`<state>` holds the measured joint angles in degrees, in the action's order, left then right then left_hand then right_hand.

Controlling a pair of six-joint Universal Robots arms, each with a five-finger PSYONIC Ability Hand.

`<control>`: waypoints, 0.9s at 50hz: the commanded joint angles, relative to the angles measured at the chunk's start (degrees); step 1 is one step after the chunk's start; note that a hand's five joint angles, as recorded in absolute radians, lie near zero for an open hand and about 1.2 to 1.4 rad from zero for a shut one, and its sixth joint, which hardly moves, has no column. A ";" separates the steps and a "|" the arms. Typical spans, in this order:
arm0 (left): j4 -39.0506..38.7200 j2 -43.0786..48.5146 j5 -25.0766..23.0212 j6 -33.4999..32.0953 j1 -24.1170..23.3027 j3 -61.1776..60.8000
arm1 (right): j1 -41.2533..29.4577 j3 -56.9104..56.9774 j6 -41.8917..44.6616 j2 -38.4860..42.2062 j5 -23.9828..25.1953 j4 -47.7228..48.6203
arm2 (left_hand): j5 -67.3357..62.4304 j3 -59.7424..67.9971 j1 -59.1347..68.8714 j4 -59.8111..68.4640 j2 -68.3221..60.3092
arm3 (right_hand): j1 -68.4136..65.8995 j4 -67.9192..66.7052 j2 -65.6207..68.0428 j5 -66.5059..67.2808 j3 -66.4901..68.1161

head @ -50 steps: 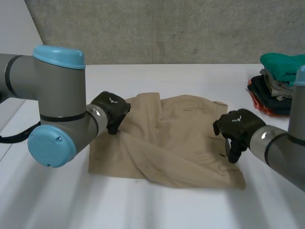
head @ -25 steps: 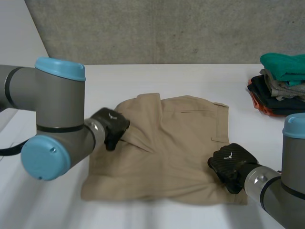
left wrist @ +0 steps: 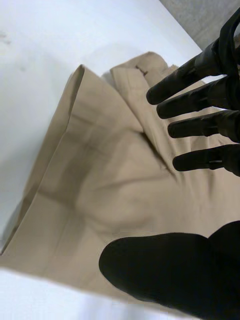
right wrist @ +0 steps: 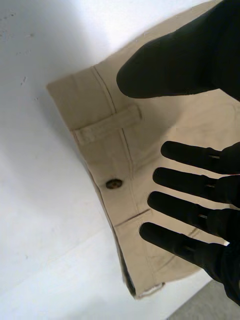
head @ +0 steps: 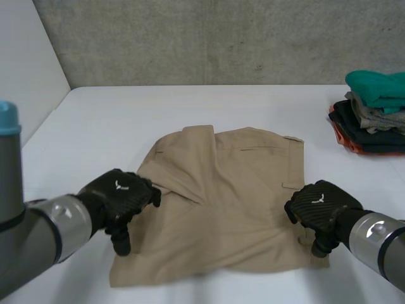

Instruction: Fold the laundry.

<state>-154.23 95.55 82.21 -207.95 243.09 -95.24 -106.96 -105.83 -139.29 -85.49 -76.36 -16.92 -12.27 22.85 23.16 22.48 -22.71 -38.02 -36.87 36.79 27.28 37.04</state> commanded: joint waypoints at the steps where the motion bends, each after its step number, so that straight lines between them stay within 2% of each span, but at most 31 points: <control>1: 1.48 -5.72 0.58 -0.35 -2.44 -7.23 | 1.83 -1.48 3.22 -4.42 1.56 -6.88 | -18.01 17.43 17.12 17.80 -17.57 | -14.35 -15.50 15.58 15.09 15.32; 7: 3.85 -6.69 -0.03 -0.96 -4.20 -11.10 | 3.68 -4.20 8.93 -4.42 4.46 -12.34 | -33.34 32.76 32.45 33.13 -32.90 | -18.91 -20.06 20.15 19.65 19.89; 13: 4.20 -4.93 -1.26 -0.70 -4.99 -12.43 | 4.12 -6.05 11.58 -2.05 5.61 -11.65 | -33.36 32.78 32.47 33.15 -32.92 | -17.57 -18.72 18.80 18.31 18.55; 16: 3.59 -1.86 -1.71 -0.70 -4.73 -12.34 | 4.30 -6.31 11.05 -0.73 5.96 -8.67 | -26.50 25.91 25.61 26.29 -26.05 | -14.89 -16.04 16.12 15.63 15.87; 18: 2.37 1.11 -1.53 -1.05 -4.56 -11.99 | 4.39 -6.75 10.18 -0.12 6.13 -5.34 | -13.60 13.01 12.71 13.38 -13.15 | -7.69 -8.84 8.92 8.43 8.67; 23: -3.61 6.66 0.57 -1.14 -3.68 -9.62 | 4.12 -7.72 7.28 0.24 6.22 2.49 | -4.27 3.69 3.38 4.06 -3.82 | 0.26 -0.89 0.97 0.48 0.72; 33: -14.85 12.29 9.10 -1.23 -3.59 -5.66 | 3.16 -9.65 2.71 0.59 6.22 14.18 | -2.91 2.33 2.02 2.70 -2.47 | 1.44 0.29 -0.21 -0.70 -0.46; 45: -22.51 17.39 11.74 -4.39 -3.67 -2.85 | 2.37 -10.53 -0.19 5.60 5.87 24.38 | -3.08 2.50 2.19 2.87 -2.63 | 0.43 -0.72 0.80 0.31 0.54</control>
<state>-173.70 110.55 93.44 -210.45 239.63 -99.24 -104.13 -115.96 -138.29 -81.87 -70.38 3.59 -13.81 23.92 25.48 23.36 -24.39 -36.24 -34.53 34.66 22.73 34.24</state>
